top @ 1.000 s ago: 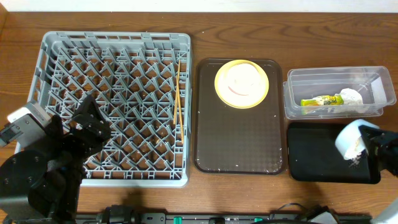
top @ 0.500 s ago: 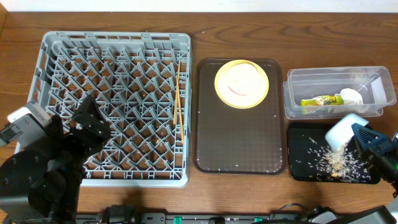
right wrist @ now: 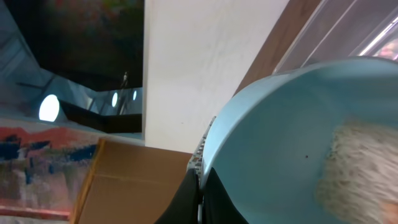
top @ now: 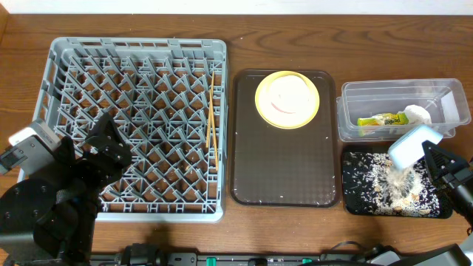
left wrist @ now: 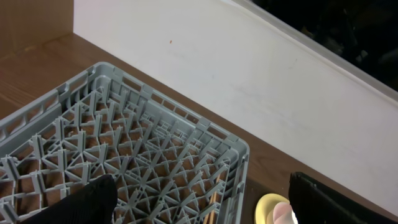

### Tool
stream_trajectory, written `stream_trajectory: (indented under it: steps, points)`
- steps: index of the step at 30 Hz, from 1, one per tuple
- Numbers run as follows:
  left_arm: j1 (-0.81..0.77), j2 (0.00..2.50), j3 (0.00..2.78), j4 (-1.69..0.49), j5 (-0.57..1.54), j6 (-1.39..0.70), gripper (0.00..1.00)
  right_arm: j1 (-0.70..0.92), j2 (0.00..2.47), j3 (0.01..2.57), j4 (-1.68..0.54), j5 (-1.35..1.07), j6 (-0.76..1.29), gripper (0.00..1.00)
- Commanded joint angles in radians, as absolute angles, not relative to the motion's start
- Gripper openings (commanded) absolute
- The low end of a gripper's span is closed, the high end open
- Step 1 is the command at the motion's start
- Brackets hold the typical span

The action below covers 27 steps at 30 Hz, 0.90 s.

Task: Sort waste into correct bins and load items into the dishwasher rack
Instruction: 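Tip the bowl over the black tray to pour out the rice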

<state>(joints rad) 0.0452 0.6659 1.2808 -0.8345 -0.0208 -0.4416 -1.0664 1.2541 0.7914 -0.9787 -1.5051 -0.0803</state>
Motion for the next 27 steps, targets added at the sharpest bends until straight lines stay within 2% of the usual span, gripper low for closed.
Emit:
stream_trajectory:
  steps: [1, 8, 12, 16, 19, 22, 25, 27]
  points:
    - [0.051, 0.665, 1.294, -0.834, -0.01, -0.436, 0.89, -1.059, 1.255, 0.789, -0.983, -1.56, -0.106, 0.01]
    - [0.051, 0.665, 1.294, -0.834, -0.01, -0.436, 0.89, -1.059, 1.255, 0.789, -0.978, -1.56, -0.076, 0.01]
    - [0.051, 0.665, 1.294, -0.834, -0.01, -0.436, 0.89, -1.059, 1.255, 0.789, -1.093, -1.56, -0.043, 0.01]
    - [0.051, 0.665, 1.294, -0.834, -0.01, -0.436, 0.89, -1.06, 1.257, 0.789, -0.944, -1.554, -0.014, 0.01]
    - [0.051, 0.665, 1.294, -0.834, -0.01, -0.436, 0.89, -1.06, 1.256, 0.789, -1.008, -1.559, 0.029, 0.01]
    - [0.051, 0.665, 1.294, -0.834, -0.01, -0.436, 0.89, -1.06, 1.257, 0.789, -0.911, -1.561, 0.048, 0.01]
    - [0.051, 0.665, 1.294, -0.834, -0.01, -0.436, 0.89, -1.06, 1.256, 0.789, -0.963, -1.56, 0.073, 0.01]
    - [0.051, 0.665, 1.294, -0.834, -0.01, -0.436, 0.89, -1.06, 1.256, 0.789, -0.923, -1.56, 0.073, 0.01]
